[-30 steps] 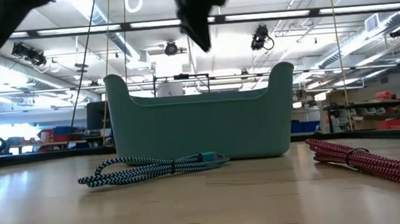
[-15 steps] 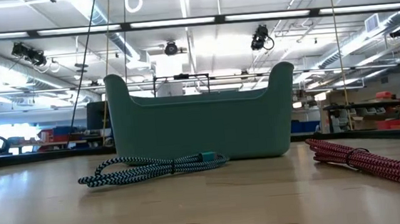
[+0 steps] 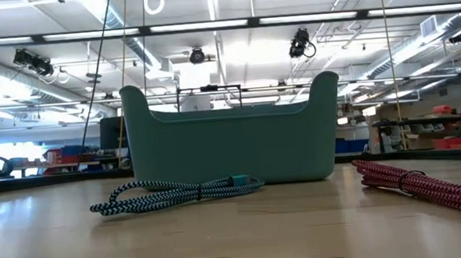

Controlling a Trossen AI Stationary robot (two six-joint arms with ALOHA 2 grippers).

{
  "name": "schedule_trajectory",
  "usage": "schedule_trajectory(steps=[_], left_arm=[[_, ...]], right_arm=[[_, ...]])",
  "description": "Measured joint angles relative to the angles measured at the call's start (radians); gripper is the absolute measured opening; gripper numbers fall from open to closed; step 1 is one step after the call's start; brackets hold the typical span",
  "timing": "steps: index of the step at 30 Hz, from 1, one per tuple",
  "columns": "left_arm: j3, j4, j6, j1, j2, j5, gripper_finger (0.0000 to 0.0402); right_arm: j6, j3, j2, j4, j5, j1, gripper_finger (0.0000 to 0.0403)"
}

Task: Pick and place USB-C Cables
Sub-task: Put the top light blue charger cable into the green bin

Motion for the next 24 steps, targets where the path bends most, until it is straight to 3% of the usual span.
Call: schedule_trajectory(steps=[6,12,20,24], left_arm=[[0.0,0.0,0.062,0.027,-0.043,-0.052,0.0105],[0.0,0.001,0.085,0.073,-0.059,-0.212,0.0105],[0.0,0.003,-0.047,0.142,-0.051,-0.399,0.0105],[-0.001,0.007,-0.104,0.177,-0.04,-0.418,0.0105]], right_arm=[[-0.047,-0.068,0.035,0.049,-0.139,-0.139,0.0229],[-0.178,-0.126,0.087,0.1,-0.302,-0.318,0.0229],[-0.368,-0.135,0.274,0.092,-0.696,-0.529,0.0229],[-0.459,-0.135,0.379,0.083,-0.773,-0.575,0.0229]])
